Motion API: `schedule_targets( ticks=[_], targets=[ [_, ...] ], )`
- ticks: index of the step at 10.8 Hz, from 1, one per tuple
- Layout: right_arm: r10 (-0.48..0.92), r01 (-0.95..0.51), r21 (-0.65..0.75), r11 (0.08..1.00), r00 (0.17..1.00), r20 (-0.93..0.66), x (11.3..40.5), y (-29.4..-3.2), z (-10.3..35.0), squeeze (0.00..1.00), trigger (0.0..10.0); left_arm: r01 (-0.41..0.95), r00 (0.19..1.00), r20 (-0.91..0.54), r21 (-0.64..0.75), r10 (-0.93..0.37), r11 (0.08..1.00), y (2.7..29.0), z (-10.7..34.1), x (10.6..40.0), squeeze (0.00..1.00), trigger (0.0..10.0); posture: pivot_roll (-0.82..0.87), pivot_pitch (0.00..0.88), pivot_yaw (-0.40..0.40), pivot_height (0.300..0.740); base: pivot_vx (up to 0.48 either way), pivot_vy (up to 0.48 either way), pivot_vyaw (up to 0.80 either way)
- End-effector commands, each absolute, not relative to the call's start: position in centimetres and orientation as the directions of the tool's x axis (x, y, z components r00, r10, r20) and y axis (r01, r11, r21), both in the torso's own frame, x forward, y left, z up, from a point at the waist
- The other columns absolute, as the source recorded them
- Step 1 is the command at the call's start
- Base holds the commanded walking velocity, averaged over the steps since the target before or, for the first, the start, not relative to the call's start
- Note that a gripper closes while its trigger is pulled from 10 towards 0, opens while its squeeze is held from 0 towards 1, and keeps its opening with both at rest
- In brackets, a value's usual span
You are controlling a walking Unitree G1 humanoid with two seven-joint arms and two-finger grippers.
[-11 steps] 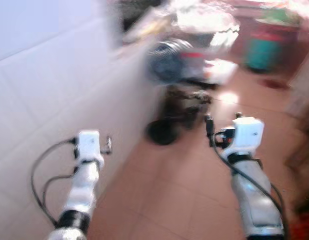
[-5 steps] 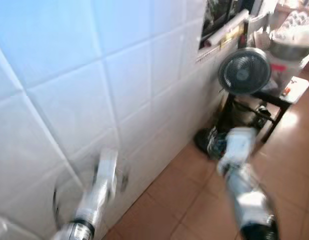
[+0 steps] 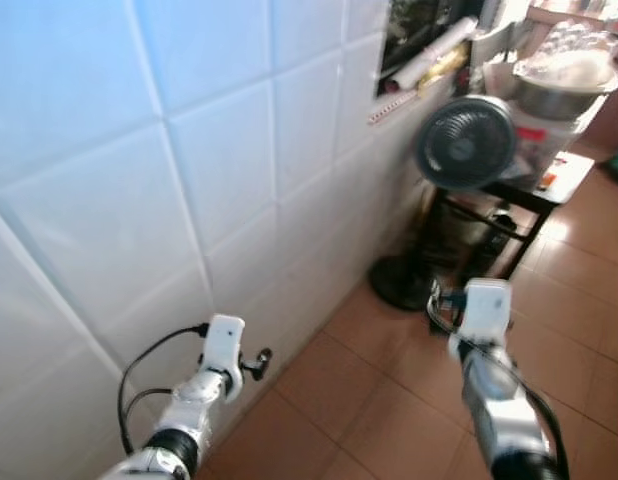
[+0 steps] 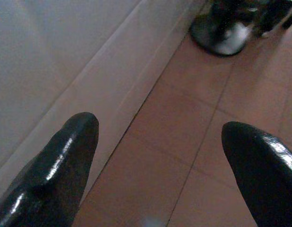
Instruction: Setting the table
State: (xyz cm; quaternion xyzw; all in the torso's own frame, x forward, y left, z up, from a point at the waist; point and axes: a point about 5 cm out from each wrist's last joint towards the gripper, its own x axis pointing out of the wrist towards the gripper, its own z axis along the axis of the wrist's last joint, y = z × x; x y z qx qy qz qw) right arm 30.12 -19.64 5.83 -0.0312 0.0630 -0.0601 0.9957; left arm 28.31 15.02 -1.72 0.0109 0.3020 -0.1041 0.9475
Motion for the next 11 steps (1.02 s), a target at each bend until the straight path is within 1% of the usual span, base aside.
schedule_targets(
  ticks=[1,4,6,7,8,11],
  targets=[
    [-0.102,0.094,-0.060,0.994,0.986,-0.132,30.4,-18.7,5.6,0.00,10.0,0.201,0.790,-0.587,-0.027,-0.178,0.979,15.8,-1.7,28.4,0.00,10.0,0.08,0.000,-0.007,0.740,0.000,0.000,0.00],
    [-0.044,0.043,-0.009,0.999,0.959,-0.279,30.5,-18.0,2.9,0.00,10.0,0.341,0.726,-0.644,0.034,-0.241,0.939,14.8,-2.4,27.8,0.00,10.0,0.08,0.000,-0.003,0.740,0.000,0.000,0.00],
    [-0.019,0.026,0.012,1.000,0.925,-0.380,29.9,-17.8,1.1,0.00,10.0,0.346,0.702,-0.676,0.045,-0.226,0.937,15.2,-2.8,27.3,0.00,10.0,0.07,0.000,-0.003,0.740,0.000,0.000,0.00],
    [-0.020,0.028,0.010,1.000,0.883,-0.469,28.9,-17.7,-0.5,0.00,10.0,0.334,0.679,-0.702,0.037,-0.213,0.942,15.5,-3.3,26.7,0.00,10.0,0.08,0.000,-0.003,0.740,0.000,0.000,-0.80],
    [-0.017,0.031,0.021,0.999,0.869,-0.495,28.4,-17.6,-1.0,0.00,10.0,0.333,0.673,-0.708,0.032,-0.214,0.942,15.7,-3.5,26.4,0.00,10.0,0.08,0.000,-0.002,0.740,0.000,0.000,-0.80],
    [-0.006,0.048,0.066,0.997,0.847,-0.531,27.9,-17.5,-1.7,0.00,10.0,0.330,0.652,-0.728,0.022,-0.211,0.944,15.9,-4.1,25.7,0.00,10.0,0.06,0.000,0.004,0.740,0.000,-0.393,-0.80]
  ],
)
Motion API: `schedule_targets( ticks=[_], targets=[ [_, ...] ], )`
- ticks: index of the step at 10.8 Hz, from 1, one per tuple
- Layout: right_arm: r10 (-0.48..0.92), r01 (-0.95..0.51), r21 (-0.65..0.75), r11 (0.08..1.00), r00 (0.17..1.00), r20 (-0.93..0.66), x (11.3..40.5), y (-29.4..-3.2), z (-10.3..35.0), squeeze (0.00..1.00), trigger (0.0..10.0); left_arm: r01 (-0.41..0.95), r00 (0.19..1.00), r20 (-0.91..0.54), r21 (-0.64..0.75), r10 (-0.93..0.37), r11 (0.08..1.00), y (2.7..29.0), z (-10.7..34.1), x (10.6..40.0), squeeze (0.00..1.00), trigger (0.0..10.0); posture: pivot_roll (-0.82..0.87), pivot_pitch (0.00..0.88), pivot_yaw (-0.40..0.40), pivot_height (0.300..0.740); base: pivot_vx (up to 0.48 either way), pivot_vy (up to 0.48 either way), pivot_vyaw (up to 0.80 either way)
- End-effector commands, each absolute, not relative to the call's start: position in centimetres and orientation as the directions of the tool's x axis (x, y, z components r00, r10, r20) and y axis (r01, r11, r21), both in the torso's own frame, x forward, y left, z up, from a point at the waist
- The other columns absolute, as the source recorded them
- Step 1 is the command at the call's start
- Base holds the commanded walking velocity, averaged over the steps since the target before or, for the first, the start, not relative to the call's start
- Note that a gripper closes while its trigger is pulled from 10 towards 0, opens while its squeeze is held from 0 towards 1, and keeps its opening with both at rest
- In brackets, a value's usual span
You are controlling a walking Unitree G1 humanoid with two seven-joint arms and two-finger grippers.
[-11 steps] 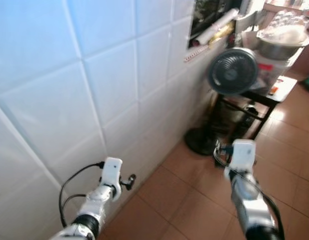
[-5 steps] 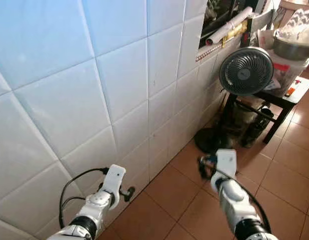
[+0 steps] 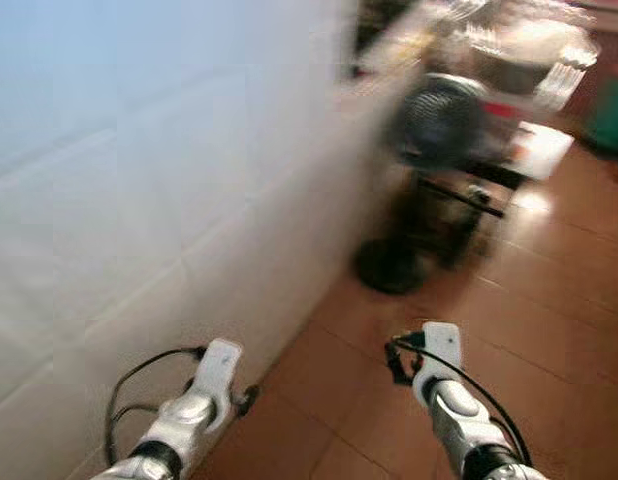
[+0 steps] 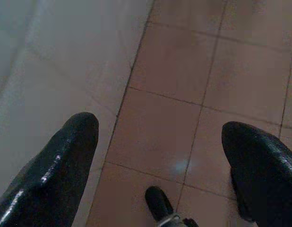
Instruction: Setting the table
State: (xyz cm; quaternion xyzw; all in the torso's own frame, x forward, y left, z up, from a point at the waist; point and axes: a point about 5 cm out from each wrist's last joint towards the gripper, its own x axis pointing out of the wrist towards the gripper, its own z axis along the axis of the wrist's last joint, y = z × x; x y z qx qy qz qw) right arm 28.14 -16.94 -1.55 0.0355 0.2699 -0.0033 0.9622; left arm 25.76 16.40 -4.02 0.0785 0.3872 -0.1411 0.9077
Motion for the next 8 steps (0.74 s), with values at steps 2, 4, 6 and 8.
schedule_targets(
  ticks=[2,4,6,8],
  targets=[
    [-0.001,0.045,0.069,0.997,0.844,-0.536,27.9,-17.5,-1.8,0.00,10.0,0.328,0.650,-0.730,0.019,-0.211,0.945,15.9,-4.1,25.6,0.00,10.0,0.06,0.000,0.003,0.740,0.000,-0.414,-0.80],
    [-0.003,0.053,0.077,0.996,0.845,-0.535,28.0,-17.4,-1.8,0.00,10.0,0.326,0.646,-0.735,0.021,-0.207,0.945,16.1,-4.1,25.6,0.00,10.0,0.06,0.000,0.005,0.740,0.000,-0.341,-0.69],
    [-0.010,0.062,0.082,0.995,0.850,-0.527,28.1,-17.6,-1.6,0.00,10.0,0.306,0.652,-0.732,0.015,-0.198,0.952,16.4,-4.1,25.7,0.00,10.0,0.06,0.000,0.007,0.740,0.000,0.000,0.00],
    [-0.020,0.079,0.092,0.993,0.854,-0.520,28.1,-17.7,-1.6,0.00,10.0,0.293,0.659,-0.731,0.033,-0.177,0.956,16.9,-3.9,25.9,0.00,10.0,0.06,0.000,0.009,0.740,0.000,0.000,0.00]
  ],
)
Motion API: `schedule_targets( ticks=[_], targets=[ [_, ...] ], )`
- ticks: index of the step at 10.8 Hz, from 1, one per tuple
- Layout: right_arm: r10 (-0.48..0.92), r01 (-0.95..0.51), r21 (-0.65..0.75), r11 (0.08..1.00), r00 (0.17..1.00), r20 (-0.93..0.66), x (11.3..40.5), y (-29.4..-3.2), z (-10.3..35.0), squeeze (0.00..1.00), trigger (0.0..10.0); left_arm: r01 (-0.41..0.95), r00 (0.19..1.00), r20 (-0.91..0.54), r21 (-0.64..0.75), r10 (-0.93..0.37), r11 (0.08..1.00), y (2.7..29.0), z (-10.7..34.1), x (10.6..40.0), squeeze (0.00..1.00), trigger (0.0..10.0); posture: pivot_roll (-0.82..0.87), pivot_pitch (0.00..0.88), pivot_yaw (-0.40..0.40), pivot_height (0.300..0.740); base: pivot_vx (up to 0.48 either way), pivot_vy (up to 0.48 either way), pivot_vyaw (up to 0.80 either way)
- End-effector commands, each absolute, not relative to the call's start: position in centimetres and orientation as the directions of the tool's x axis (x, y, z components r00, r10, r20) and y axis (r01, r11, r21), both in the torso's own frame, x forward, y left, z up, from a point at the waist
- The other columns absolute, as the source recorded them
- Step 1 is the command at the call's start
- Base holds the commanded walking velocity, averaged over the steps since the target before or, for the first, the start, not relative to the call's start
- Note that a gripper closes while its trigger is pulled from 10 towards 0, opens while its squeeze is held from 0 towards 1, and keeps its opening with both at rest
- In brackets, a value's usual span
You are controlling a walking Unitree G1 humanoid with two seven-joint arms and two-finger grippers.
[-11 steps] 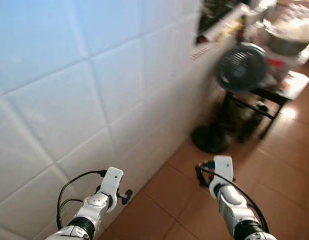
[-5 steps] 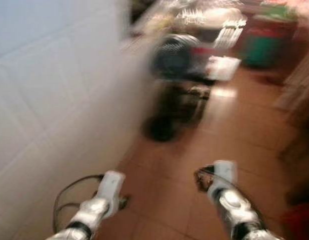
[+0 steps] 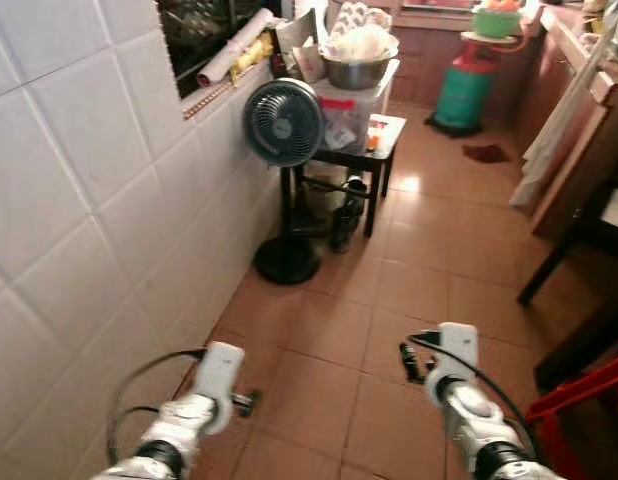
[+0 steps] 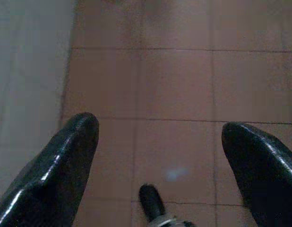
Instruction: Setting the table
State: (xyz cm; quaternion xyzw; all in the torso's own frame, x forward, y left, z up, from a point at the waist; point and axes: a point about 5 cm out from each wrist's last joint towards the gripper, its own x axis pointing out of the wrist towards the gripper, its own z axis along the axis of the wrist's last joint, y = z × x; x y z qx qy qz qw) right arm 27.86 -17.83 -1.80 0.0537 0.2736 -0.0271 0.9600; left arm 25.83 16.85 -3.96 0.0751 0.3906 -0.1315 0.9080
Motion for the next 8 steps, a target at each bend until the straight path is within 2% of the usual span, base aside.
schedule_targets(
  ticks=[1,2,4,6,8],
  targets=[
    [-0.020,0.090,0.110,0.990,0.856,-0.517,28.1,-17.7,-1.6,0.00,10.0,0.278,0.659,-0.734,0.038,-0.162,0.960,17.1,-3.9,25.9,0.00,10.0,0.07,0.000,0.010,0.740,0.000,0.000,0.00],
    [-0.018,0.099,0.130,0.987,0.856,-0.516,28.0,-18.2,-1.6,0.00,10.0,0.225,0.669,-0.733,0.044,-0.121,0.973,17.6,-3.8,26.0,0.00,10.0,0.07,0.000,0.010,0.740,0.000,0.000,0.00],
    [0.005,0.131,0.181,0.975,0.799,-0.602,26.4,-18.7,-3.1,0.00,10.0,0.171,0.697,-0.712,0.052,-0.084,0.984,18.2,-3.5,26.3,0.00,10.0,0.08,0.000,0.012,0.740,0.000,0.000,0.00],
    [0.056,0.057,0.155,0.986,0.766,-0.640,25.9,-18.1,-3.7,0.00,10.0,0.163,0.682,-0.728,0.054,-0.073,0.985,18.8,-3.8,25.8,0.00,10.0,0.10,0.000,0.005,0.740,0.000,0.000,0.00],
    [0.085,0.012,0.145,0.989,0.763,-0.641,25.8,-17.8,-3.7,0.00,10.0,0.144,0.676,-0.734,0.045,-0.065,0.988,19.2,-4.1,25.3,0.00,10.0,0.09,0.000,0.004,0.740,0.000,0.242,0.00]
  ],
)
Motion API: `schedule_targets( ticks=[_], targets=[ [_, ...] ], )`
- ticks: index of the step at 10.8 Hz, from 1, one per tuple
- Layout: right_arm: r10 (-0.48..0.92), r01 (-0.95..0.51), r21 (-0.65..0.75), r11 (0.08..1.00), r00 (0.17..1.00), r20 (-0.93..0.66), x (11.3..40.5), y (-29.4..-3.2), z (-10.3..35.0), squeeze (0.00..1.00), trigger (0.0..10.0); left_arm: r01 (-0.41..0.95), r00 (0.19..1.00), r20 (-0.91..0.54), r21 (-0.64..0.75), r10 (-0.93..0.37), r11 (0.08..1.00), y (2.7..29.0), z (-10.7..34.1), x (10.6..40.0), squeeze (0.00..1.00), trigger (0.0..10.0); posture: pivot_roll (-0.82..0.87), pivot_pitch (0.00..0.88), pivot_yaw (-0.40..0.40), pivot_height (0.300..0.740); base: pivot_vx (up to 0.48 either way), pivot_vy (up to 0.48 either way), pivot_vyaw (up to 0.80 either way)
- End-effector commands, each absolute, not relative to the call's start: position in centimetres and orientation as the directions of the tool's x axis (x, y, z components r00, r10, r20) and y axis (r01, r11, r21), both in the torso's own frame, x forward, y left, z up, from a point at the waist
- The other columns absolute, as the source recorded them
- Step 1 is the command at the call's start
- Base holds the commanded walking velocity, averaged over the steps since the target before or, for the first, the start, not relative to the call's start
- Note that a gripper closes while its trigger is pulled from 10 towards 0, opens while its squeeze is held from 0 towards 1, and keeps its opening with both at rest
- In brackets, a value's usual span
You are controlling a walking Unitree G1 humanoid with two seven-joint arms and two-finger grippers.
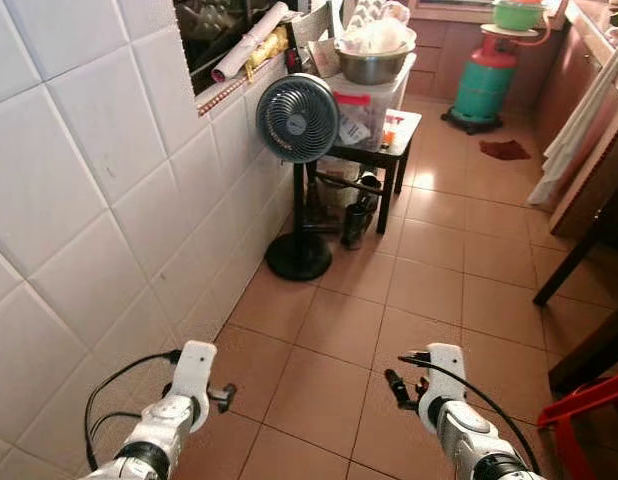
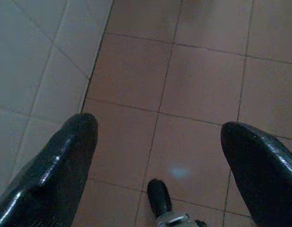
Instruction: Setting the table
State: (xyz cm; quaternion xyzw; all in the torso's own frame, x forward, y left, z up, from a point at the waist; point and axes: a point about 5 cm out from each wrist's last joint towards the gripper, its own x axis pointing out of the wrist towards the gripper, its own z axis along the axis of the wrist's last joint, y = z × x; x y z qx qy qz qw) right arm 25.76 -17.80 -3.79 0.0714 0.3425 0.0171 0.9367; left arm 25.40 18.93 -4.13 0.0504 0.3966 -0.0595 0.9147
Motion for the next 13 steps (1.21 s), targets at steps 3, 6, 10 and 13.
schedule_targets(
  ticks=[3,6,10,13],
  targets=[
    [0.091,0.004,0.144,0.990,0.758,-0.645,25.79,-17.80,-3.78,0.00,10.0,0.162,0.671,-0.737,0.039,-0.081,0.986,18.86,-4.23,25.27,0.00,10.0,0.09,0.000,0.004,0.740,0.000,0.252,-0.62],
    [0.088,0.005,0.142,0.990,0.763,-0.641,25.82,-17.83,-3.75,0.00,10.0,0.175,0.668,-0.738,0.036,-0.092,0.984,18.71,-4.28,25.21,0.00,10.0,0.09,0.000,0.005,0.740,0.169,0.265,-0.55],
    [0.087,0.010,0.148,0.989,0.765,-0.638,25.86,-17.76,-3.72,0.00,10.0,0.189,0.663,-0.741,0.031,-0.104,0.982,18.55,-4.36,25.13,0.00,10.0,0.09,0.000,0.008,0.740,0.296,0.269,-0.11],
    [0.084,0.020,0.153,0.988,0.764,-0.639,25.82,-17.82,-3.75,0.00,10.0,0.189,0.663,-0.742,0.033,-0.103,0.981,18.47,-4.33,25.18,0.00,10.0,0.09,0.000,0.008,0.740,0.186,0.178,0.00]
  ],
)
